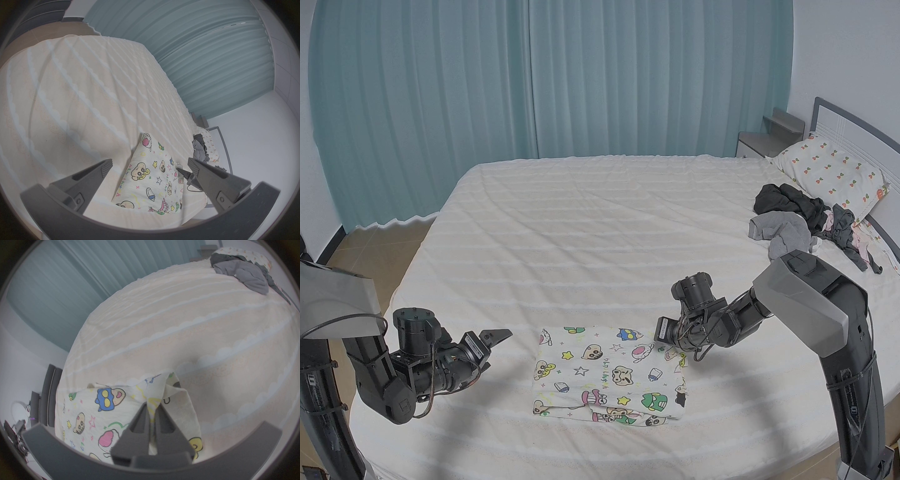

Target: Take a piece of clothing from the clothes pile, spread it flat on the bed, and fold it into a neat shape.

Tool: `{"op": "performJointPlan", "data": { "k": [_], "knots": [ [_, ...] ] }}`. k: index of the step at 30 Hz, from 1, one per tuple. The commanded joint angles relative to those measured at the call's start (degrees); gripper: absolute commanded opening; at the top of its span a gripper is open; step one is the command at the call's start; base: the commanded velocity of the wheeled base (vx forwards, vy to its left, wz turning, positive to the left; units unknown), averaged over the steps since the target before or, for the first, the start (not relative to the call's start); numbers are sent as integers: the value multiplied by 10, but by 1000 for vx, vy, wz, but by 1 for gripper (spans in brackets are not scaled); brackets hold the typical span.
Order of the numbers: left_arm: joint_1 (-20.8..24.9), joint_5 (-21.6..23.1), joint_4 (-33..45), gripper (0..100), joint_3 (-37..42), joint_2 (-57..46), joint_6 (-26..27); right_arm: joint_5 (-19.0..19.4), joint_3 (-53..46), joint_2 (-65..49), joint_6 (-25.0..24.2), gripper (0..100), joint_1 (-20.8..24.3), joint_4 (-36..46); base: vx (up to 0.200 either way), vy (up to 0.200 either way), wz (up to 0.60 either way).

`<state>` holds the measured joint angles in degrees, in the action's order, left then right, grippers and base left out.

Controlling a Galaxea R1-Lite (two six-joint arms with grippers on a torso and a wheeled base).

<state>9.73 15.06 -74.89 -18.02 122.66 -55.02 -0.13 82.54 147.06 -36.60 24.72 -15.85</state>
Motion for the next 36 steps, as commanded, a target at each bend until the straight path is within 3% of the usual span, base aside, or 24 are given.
{"op": "performJointPlan", "data": {
  "k": [1, 19, 27, 36],
  "knots": [
    [0, 0, 0, 100, 0, 2, 0, -1, -2, -25, -15, 0, -6, -3, 0, 0, 0],
    [4, -4, -1, 100, 1, 7, 5, -2, -74, -63, 4, 0, -3, -36, 0, 0, 0],
    [24, -15, 0, 100, -25, 33, 110, -2, -186, -131, 14, 0, -5, -38, 0, 0, 0],
    [34, -17, 1, 100, -25, 43, 110, -4, -93, -75, 16, 0, -4, -64, 0, 0, 0]
  ]
}}
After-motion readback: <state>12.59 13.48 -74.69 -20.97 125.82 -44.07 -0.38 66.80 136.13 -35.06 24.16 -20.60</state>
